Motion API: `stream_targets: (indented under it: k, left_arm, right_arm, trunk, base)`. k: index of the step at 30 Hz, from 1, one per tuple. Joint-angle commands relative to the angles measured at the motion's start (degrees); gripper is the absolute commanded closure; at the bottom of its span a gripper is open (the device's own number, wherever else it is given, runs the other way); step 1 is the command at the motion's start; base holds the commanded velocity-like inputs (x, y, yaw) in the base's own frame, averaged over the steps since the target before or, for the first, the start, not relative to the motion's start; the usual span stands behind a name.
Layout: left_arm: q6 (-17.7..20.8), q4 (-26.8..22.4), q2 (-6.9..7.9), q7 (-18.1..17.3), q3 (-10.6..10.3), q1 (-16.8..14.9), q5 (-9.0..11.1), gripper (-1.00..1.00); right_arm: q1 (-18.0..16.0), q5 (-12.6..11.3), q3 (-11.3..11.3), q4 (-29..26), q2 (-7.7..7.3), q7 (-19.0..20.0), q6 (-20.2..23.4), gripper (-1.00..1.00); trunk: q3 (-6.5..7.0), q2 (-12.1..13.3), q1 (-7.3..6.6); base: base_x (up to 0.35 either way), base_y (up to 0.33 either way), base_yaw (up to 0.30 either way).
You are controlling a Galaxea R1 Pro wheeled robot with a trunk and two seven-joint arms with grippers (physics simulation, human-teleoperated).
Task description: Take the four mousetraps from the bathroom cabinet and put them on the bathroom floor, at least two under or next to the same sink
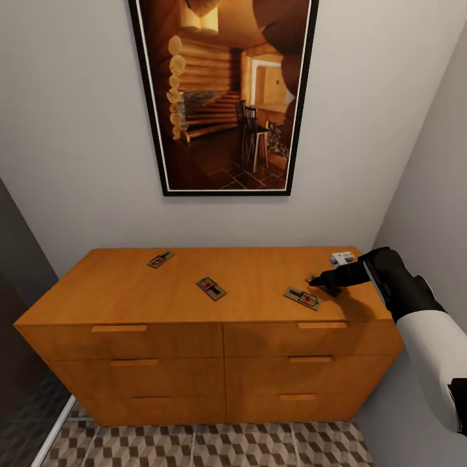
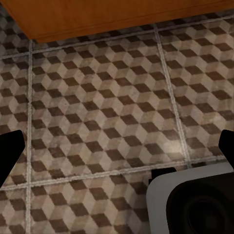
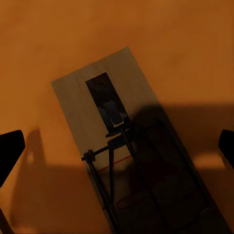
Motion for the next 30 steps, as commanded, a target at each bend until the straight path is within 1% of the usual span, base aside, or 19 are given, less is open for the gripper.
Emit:
stream_targets:
  k: [1,12,20,30]
  left_arm:
    - [-0.20,0.06,0.01,-0.21,0.00,-0.03,0.08,-1.00]
    - [-0.20,0.06,0.01,-0.22,0.00,-0.03,0.08,-1.00]
    - [-0.20,0.06,0.01,-0.22,0.00,-0.03,0.08,-1.00]
    - [-0.20,0.06,0.01,-0.21,0.00,-0.03,0.08,-1.00]
  right_arm:
    - [-0.04,0.60,0.12,0.15,-0.04,0.52,0.06,-1.00]
    - [-0.04,0.97,0.14,1.07,-0.04,0.22,0.17,-1.00]
    - [-0.04,3.29,0.19,0.90,-0.04,0.17,0.24,-1.00]
    - [-0.04,3.53,0.20,0.69,-0.04,0.17,0.24,-1.00]
  trunk:
    - [-0.04,-0.03,0.00]
    - [-0.04,-0.03,0.00]
    - [-0.04,-0.03,0.00]
    - [-0.04,-0.03,0.00]
  base:
    - [0.000,0.000,0.000]
    - [0.000,0.000,0.000]
    - [0.000,0.000,0.000]
    - [0.000,0.000,0.000]
